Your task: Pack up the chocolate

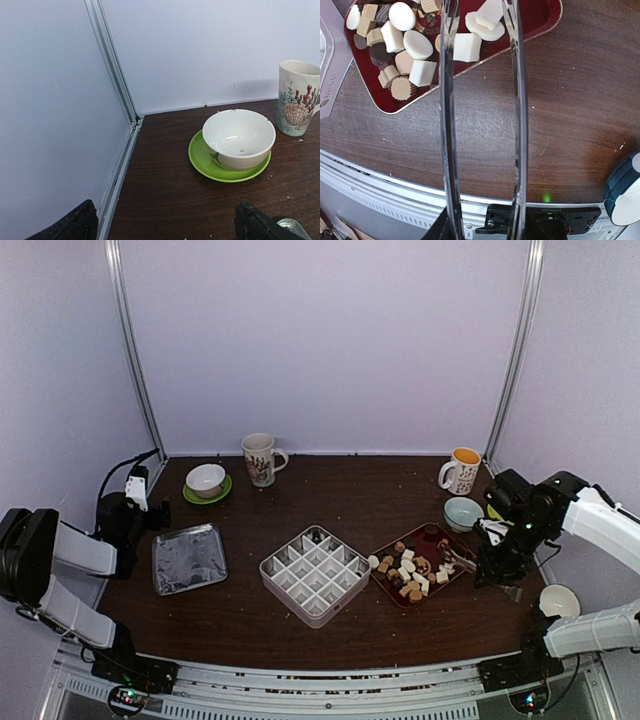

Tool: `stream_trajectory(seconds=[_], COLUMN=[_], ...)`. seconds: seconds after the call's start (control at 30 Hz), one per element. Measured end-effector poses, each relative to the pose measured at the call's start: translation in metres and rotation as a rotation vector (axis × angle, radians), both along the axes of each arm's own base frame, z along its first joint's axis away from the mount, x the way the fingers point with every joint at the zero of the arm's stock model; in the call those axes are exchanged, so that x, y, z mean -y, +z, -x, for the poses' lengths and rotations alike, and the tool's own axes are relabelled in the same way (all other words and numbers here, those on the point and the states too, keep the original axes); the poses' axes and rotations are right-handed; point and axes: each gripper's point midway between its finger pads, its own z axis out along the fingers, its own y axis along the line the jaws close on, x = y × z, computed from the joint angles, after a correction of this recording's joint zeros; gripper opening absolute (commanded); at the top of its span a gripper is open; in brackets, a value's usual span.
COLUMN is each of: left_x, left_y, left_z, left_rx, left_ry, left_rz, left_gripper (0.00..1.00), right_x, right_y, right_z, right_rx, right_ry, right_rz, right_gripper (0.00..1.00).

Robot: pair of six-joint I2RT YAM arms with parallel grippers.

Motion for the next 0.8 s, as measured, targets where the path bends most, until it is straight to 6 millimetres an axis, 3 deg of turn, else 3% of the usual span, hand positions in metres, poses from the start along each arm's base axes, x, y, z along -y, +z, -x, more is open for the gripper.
stream_trajectory(seconds=[0.8], left_x=[0.0], left_y=[0.0], left_z=[0.0], left_rx=[0.0], left_ry=[0.0], left_rz=[0.0], left_gripper=[0.98], right_x=[0.001], right_y=[-0.013], right_z=[0.005], right_rx=[-0.04], right_ry=[-0.104], right_rz=[-0.043], right_gripper=[0.39])
